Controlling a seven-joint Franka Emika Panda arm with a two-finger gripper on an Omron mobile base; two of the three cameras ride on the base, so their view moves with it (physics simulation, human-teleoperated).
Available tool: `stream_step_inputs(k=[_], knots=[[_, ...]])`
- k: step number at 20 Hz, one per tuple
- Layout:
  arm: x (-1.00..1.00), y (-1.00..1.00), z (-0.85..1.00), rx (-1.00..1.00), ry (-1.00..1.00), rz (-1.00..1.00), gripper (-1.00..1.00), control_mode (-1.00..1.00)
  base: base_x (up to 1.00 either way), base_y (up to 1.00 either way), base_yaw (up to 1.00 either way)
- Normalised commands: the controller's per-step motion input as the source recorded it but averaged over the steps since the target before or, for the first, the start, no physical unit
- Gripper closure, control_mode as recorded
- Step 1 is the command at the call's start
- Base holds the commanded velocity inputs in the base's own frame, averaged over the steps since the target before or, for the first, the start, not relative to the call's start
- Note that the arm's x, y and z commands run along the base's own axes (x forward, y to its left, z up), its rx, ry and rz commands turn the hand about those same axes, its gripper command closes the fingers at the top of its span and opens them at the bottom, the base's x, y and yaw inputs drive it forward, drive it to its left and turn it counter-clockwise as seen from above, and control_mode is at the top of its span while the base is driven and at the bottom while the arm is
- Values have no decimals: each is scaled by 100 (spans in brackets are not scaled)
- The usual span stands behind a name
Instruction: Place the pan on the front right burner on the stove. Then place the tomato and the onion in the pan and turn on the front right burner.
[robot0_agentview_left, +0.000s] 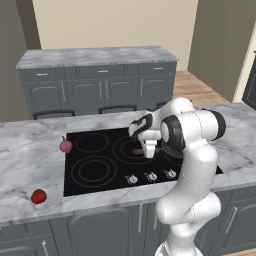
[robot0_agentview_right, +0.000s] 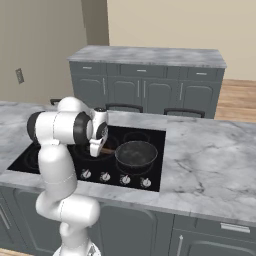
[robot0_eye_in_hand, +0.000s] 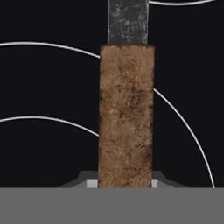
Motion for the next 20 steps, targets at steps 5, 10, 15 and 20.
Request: stream_step_inputs(k=[5,10,15,20], knots=[[-28,0,-6,0,0,-13,100,-100,0,0,0],[-25,0,0,1,0,-17,100,-100,0,0,0],[-3,0,0,0,0,-5,100,-100,0,0,0],[3,0,0,0,0,0,100,-100,0,0,0]])
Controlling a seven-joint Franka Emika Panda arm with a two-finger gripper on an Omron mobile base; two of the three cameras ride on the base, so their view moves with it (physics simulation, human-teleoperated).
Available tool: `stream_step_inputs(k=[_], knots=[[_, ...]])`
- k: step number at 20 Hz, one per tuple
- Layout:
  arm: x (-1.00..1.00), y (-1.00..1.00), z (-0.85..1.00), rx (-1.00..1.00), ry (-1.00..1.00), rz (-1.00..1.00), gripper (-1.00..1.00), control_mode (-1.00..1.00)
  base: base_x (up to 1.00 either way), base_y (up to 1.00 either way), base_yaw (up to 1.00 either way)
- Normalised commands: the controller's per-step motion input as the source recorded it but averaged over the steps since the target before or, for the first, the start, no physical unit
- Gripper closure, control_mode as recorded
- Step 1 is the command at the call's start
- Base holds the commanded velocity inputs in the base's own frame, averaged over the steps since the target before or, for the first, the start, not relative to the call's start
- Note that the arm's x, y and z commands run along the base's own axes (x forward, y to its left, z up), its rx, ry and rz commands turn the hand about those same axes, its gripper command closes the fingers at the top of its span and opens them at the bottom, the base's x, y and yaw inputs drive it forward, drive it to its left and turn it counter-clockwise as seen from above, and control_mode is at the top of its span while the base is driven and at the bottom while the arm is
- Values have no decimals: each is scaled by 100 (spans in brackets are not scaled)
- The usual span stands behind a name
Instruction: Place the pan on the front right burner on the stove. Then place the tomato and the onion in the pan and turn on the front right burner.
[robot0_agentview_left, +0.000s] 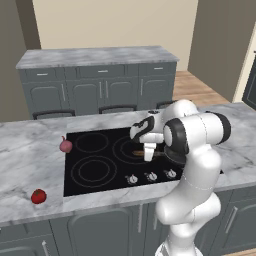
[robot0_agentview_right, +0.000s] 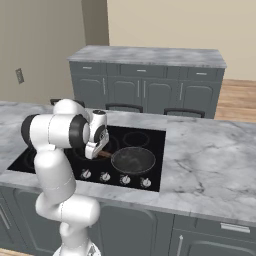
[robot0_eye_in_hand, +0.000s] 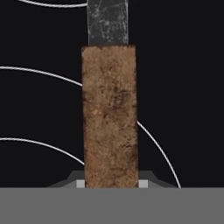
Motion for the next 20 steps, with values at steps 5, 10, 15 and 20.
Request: stream_step_inputs(k=[5,10,15,20], knots=[[6,0,2,0,0,2,100,-100,0,0,0],[2,0,6,0,0,7,100,-100,0,0,0],[0,0,1,0,0,9,100,-100,0,0,0],[0,2,0,0,0,4,-100,-100,0,0,0]])
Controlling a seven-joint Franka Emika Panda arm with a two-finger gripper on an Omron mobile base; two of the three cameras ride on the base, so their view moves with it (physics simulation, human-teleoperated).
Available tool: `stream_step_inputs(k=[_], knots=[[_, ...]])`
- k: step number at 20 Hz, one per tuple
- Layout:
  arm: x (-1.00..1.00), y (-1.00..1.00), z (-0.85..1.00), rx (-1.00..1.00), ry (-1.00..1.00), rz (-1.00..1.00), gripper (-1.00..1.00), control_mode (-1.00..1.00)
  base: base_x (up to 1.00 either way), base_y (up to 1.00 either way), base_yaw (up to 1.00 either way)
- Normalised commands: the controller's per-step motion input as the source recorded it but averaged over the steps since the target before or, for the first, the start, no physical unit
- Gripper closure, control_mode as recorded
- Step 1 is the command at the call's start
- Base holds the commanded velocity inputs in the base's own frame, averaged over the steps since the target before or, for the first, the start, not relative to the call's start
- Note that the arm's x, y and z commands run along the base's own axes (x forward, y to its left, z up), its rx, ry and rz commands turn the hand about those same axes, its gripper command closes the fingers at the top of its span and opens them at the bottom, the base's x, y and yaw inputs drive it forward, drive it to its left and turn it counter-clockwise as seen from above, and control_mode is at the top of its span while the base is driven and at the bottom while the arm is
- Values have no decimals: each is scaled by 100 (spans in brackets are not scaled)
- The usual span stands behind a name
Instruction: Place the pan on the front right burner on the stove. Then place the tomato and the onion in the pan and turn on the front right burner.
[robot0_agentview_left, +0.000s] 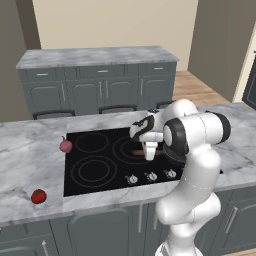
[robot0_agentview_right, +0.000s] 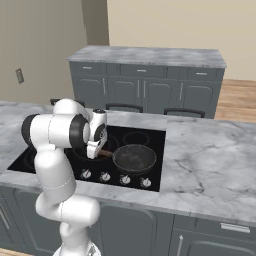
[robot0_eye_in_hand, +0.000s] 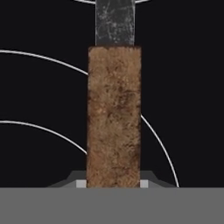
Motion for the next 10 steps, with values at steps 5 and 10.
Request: stream_step_inputs(k=[5,10], knots=[[-13,0,27,0,0,0,-100,-100,0,0,0],[-38,0,75,-1,-4,0,-100,-100,0,0,0]])
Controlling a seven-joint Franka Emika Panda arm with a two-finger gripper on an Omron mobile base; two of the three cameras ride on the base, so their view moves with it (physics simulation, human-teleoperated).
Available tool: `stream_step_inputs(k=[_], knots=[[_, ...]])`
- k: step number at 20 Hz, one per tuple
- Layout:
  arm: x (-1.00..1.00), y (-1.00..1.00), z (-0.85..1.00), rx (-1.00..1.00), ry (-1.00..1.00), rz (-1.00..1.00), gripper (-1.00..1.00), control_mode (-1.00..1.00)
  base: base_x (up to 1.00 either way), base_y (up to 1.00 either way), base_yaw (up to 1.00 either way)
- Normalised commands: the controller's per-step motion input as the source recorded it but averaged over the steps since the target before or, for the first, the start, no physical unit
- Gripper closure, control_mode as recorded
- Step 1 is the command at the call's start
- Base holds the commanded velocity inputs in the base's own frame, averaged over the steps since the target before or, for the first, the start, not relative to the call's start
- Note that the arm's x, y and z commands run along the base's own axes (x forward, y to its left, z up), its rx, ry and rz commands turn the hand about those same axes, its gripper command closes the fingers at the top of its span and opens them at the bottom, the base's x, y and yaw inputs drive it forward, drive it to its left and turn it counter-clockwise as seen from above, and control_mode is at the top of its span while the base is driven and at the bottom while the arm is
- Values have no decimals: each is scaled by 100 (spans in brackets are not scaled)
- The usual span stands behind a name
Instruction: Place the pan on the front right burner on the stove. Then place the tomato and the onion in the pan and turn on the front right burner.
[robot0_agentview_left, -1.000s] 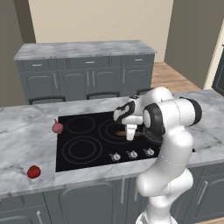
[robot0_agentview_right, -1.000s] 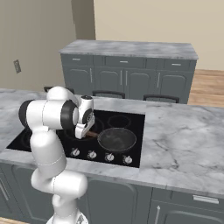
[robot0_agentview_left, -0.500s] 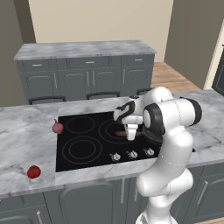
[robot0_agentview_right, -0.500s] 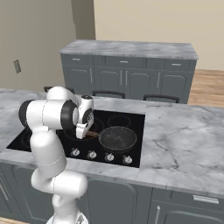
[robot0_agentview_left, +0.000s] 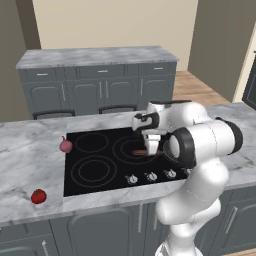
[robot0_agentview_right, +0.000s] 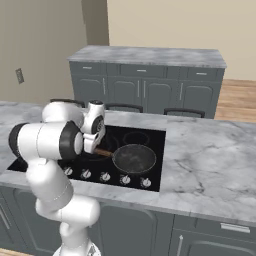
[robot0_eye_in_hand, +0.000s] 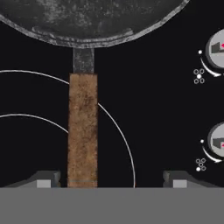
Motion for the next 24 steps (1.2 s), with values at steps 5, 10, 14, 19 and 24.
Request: stream_step_inputs(k=[5,10,14,19,24], knots=[[-34,5,69,-4,-9,6,-100,-100,0,0,0],[-20,18,50,-5,-4,24,-100,-100,0,0,0],[-8,31,36,-5,0,33,-100,-100,0,0,0],[0,38,40,-5,0,34,-100,-100,0,0,0],[0,50,20,-3,0,37,-100,-100,0,0,0]])
